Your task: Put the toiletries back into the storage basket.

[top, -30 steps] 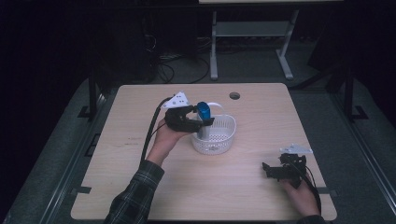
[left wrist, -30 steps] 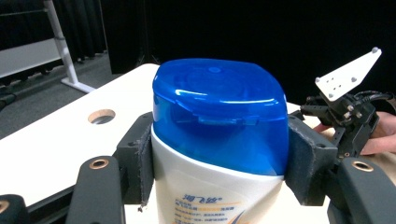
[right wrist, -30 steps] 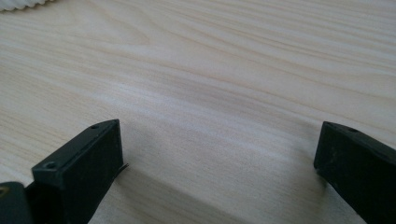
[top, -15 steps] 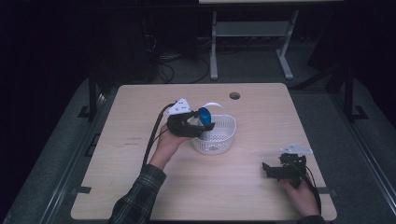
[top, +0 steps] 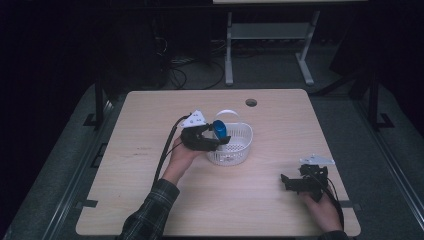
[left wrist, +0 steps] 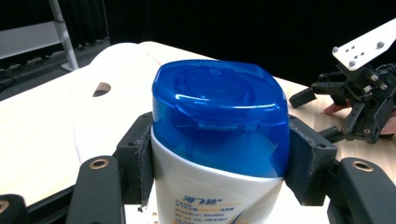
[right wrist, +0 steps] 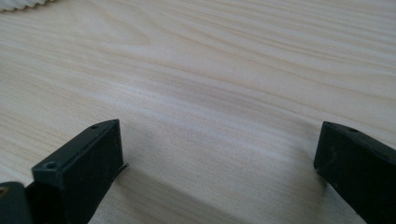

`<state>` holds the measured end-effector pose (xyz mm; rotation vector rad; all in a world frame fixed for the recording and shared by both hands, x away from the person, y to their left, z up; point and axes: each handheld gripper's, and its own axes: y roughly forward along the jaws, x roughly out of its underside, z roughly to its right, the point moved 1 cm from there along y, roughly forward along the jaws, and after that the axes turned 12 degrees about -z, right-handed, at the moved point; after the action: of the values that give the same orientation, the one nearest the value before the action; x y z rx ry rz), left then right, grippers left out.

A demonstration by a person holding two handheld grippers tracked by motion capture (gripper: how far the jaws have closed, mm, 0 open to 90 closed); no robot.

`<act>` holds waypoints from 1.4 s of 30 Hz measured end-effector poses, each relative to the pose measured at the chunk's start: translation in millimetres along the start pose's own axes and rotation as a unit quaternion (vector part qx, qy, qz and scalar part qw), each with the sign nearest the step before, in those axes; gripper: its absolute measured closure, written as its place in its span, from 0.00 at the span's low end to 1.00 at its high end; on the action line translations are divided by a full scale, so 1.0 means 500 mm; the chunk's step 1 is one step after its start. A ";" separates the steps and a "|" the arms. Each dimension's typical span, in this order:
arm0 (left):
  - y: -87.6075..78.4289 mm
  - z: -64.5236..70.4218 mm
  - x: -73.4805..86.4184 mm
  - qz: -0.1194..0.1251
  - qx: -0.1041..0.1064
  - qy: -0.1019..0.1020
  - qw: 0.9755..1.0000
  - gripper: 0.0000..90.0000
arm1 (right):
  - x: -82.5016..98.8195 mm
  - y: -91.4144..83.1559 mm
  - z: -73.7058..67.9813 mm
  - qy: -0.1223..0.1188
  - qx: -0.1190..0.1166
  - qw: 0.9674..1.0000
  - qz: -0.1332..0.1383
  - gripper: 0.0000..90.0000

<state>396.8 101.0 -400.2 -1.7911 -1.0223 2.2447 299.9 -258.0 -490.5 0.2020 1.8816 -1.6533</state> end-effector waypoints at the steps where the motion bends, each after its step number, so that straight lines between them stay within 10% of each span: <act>1: 0.000 0.000 0.001 -0.001 0.000 -0.001 1.000 0.40 | 0.000 0.000 0.000 0.001 0.000 1.000 0.000 0.01; 24: -0.006 0.000 0.007 0.004 -0.008 -0.011 1.000 0.28 | 0.000 0.000 0.000 0.000 0.000 1.000 0.000 0.01; 42: -0.060 0.003 0.007 -0.040 -0.036 -0.006 0.999 0.15 | 0.002 -0.001 0.000 -0.002 -0.002 1.000 0.000 0.01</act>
<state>384.5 125.1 -386.4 -1.7330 -1.1694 2.2018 298.9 -258.1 -490.4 0.1970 1.8810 -1.6497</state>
